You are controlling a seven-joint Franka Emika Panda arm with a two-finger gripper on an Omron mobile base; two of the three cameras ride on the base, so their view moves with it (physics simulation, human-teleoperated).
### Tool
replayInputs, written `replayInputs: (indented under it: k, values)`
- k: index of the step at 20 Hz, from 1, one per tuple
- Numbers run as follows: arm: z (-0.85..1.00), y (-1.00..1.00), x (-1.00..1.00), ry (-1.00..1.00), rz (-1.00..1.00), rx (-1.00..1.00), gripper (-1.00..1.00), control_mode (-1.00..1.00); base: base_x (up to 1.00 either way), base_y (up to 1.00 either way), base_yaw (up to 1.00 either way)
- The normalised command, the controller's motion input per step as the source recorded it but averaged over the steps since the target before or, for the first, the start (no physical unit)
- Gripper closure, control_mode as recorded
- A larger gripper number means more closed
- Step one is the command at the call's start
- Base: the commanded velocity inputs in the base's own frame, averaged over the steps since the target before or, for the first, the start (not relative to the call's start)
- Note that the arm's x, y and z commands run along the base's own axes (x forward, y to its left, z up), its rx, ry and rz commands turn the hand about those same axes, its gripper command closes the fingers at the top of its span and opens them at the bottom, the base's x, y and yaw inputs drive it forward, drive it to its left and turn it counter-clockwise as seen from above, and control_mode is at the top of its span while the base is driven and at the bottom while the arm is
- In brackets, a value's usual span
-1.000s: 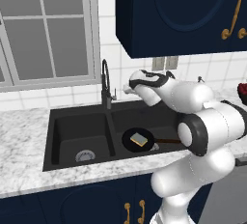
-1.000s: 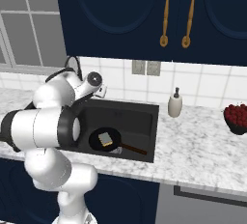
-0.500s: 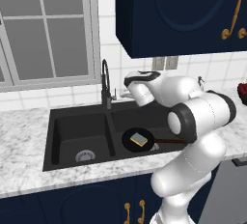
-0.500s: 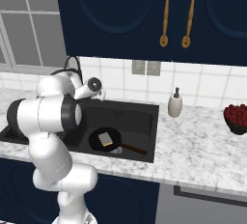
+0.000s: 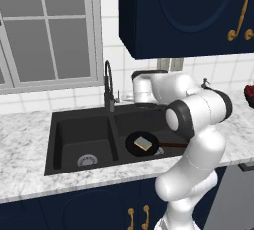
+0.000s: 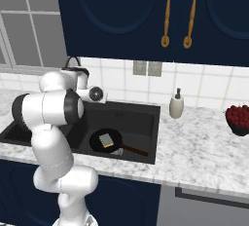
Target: Pick the pan and sponge and place them into the sink. Then turn on the water.
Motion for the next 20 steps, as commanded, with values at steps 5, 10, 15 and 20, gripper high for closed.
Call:
replayInputs:
  k: [5, 10, 15, 20]
  values:
    - [-0.22, 0.0, 0.24, -0.04, 0.0, 0.01, -1.0, -1.0, 0.0, 0.0, 0.0]
    - [-0.08, 0.0, 0.25, -0.11, 0.0, 0.02, -1.0, -1.0, 0.0, 0.0, 0.0]
    - [-0.06, 0.0, 0.23, -0.21, 0.0, 0.01, -1.0, -1.0, 0.0, 0.0, 0.0]
    - [-0.23, 0.0, 0.29, -0.17, 0.0, 0.0, -1.0, -1.0, 0.0, 0.0, 0.0]
